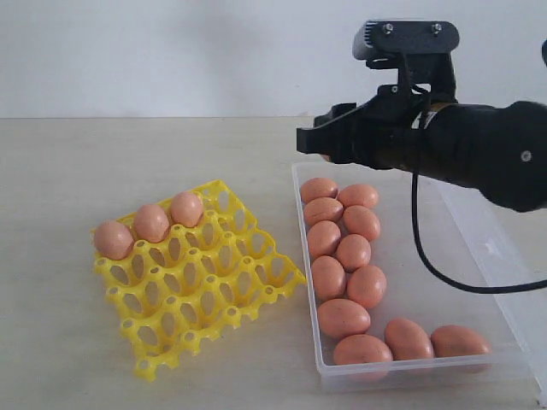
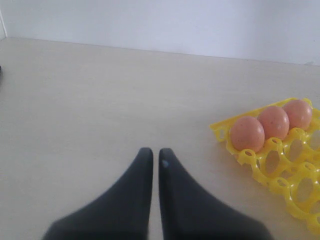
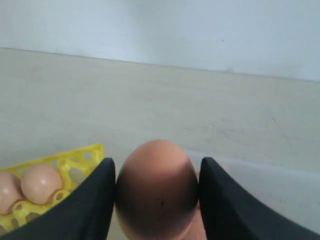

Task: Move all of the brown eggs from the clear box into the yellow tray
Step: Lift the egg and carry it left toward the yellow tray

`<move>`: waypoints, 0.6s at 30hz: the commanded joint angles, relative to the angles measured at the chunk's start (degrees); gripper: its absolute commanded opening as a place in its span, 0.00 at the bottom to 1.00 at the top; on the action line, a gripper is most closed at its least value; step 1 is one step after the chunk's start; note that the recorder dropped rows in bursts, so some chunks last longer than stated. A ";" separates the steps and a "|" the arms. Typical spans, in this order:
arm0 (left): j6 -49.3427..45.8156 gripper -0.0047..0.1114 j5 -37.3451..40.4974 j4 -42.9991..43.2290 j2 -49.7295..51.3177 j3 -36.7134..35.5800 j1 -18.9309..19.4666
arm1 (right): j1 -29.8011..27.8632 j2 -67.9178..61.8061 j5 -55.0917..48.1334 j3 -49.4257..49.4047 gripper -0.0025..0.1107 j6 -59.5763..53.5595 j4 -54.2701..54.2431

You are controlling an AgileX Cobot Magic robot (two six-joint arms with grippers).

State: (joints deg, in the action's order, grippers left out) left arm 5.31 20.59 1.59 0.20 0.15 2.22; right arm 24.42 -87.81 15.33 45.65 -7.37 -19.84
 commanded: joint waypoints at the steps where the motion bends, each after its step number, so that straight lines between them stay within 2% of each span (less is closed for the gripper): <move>1: -0.27 0.08 -0.23 -0.12 -0.20 -0.15 0.18 | 1.41 -0.03 5.03 -0.19 0.02 5.56 9.27; 4: -0.27 0.08 -0.23 -0.12 -0.20 -0.15 0.18 | 1.41 -1.62 8.94 -0.19 0.02 16.40 20.69; 7: -0.27 0.08 -0.23 -0.12 -0.20 -0.15 0.18 | 1.41 -4.63 14.56 1.36 0.02 32.49 34.25; 9: -0.27 0.08 -0.23 -0.12 -0.20 -0.15 0.18 | 1.41 -7.44 20.69 2.91 0.02 46.27 45.46; 12: -0.27 0.08 -0.23 -0.12 -0.20 -0.15 0.18 | 1.41 -12.11 30.39 5.70 0.02 59.45 56.27; 14: -0.27 0.08 -0.23 -0.12 -0.20 -0.15 0.18 | 1.41 -14.76 33.71 7.25 0.02 63.24 58.88; 18: -0.27 0.08 -0.23 -0.12 -0.20 -0.15 0.18 | 1.41 -19.59 33.98 9.66 0.02 64.21 58.68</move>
State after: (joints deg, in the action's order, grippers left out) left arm 5.31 20.59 1.59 0.20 0.15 2.22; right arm 25.70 -104.88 47.72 53.77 55.07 37.52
